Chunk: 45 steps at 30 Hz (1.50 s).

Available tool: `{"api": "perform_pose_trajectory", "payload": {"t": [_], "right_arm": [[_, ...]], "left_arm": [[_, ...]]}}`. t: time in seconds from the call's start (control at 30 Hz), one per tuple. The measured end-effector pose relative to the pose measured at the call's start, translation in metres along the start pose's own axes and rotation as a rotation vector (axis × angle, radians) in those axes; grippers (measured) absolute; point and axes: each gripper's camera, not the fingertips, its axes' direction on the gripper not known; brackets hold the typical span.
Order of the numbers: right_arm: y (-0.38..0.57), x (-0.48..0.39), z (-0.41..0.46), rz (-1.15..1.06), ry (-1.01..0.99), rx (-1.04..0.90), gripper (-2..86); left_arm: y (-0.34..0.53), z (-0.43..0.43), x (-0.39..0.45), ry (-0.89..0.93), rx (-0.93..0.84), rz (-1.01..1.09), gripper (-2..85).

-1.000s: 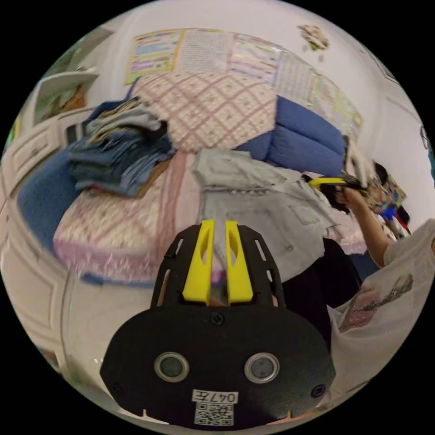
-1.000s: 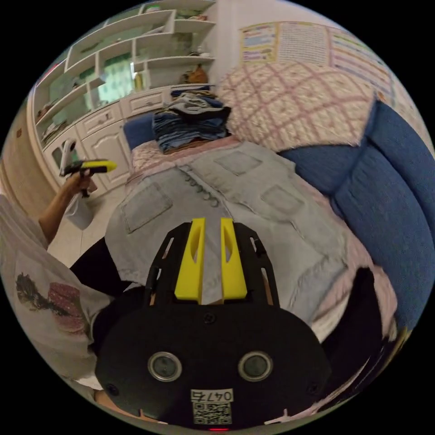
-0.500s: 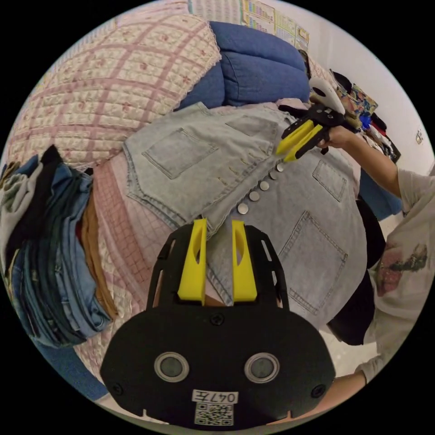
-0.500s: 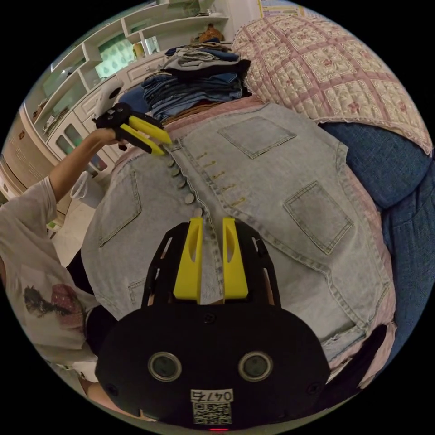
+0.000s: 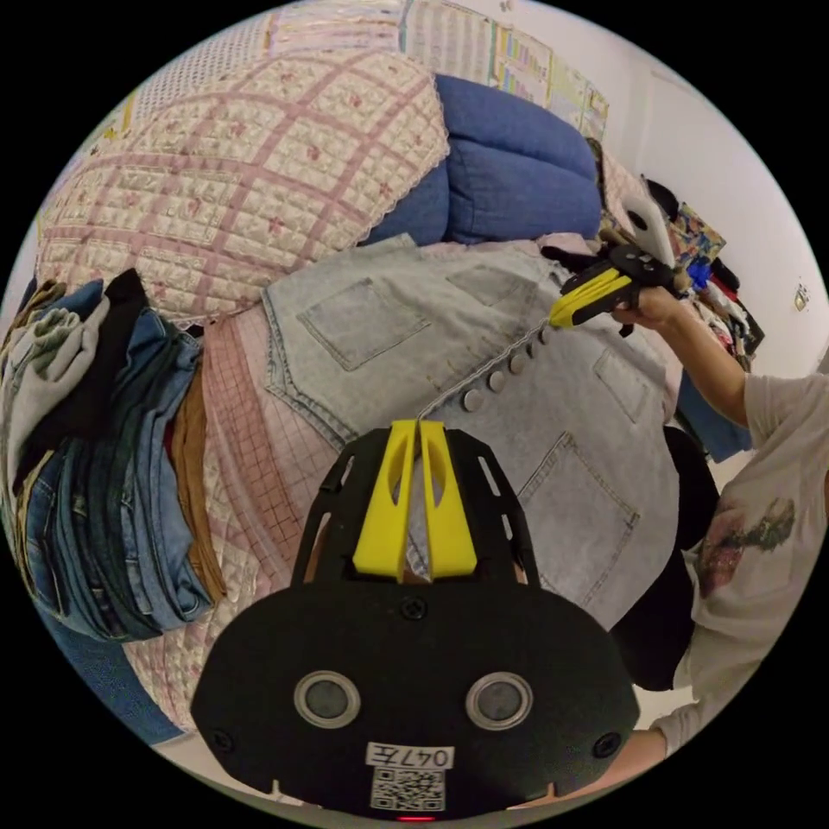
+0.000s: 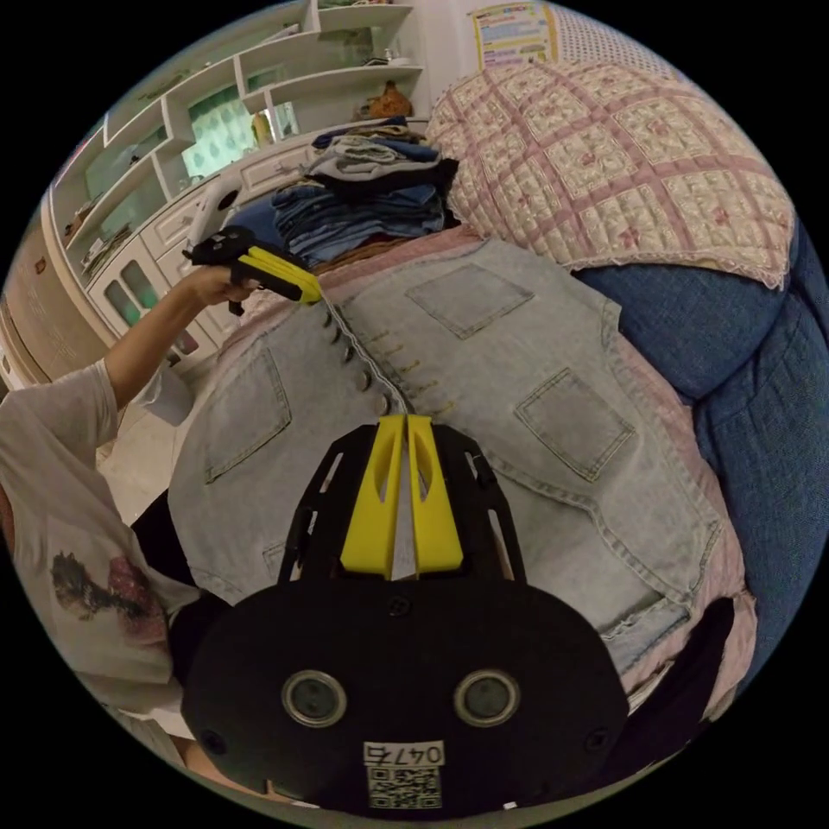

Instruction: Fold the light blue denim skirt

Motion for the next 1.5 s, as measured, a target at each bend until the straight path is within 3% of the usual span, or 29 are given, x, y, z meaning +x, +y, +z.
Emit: {"api": "perform_pose_trajectory", "payload": {"t": [0.13,0.3,0.4,0.47,0.63,0.8,0.9,1.0,1.07,1.17,1.33,1.5], "right_arm": [[-0.006,0.010,0.021,0.074,0.035,-0.095,0.1],[0.004,0.000,-0.049,0.135,0.113,0.010,0.7],[0.003,-0.018,-0.093,0.089,0.078,0.104,-0.1],[-0.009,-0.030,-0.097,0.055,0.059,0.044,-0.5],[-0.017,-0.043,-0.096,0.073,0.133,-0.086,-0.6],[-0.002,-0.053,-0.155,0.120,0.121,-0.095,-0.6],[0.023,-0.068,-0.235,0.146,0.107,0.015,-0.3],[0.066,-0.096,-0.328,0.181,0.052,0.171,-0.3],[0.108,-0.143,-0.394,0.164,0.056,0.286,-0.8],[0.165,-0.221,-0.459,0.145,0.218,0.362,-1.1],[0.248,-0.338,-0.538,0.127,0.557,0.436,-0.6],[0.292,-0.415,-0.594,0.054,0.617,0.406,0.5]], "left_arm": [[0.003,0.063,-0.012,-0.046,-0.127,-0.067,0.7],[0.053,0.032,-0.029,-0.086,0.093,-0.229,2.8],[0.081,0.020,-0.019,-0.033,0.226,-0.210,0.1],[0.083,0.044,-0.008,0.052,0.181,-0.143,-0.6],[0.096,0.118,-0.010,-0.071,-0.024,-0.166,-0.8],[0.141,0.127,-0.022,-0.008,-0.002,-0.264,-0.9],[0.180,0.109,-0.004,-0.034,0.036,-0.260,-1.0],[0.235,0.075,0.037,-0.025,0.188,-0.243,-1.0],[0.292,0.047,0.088,-0.024,0.389,-0.184,-1.0],[0.373,0.027,0.160,-0.167,0.590,-0.145,-1.0],[0.470,0.024,0.240,-0.415,0.644,-0.104,-0.9],[0.526,0.040,0.264,-0.351,0.692,-0.076,0.5]]}}
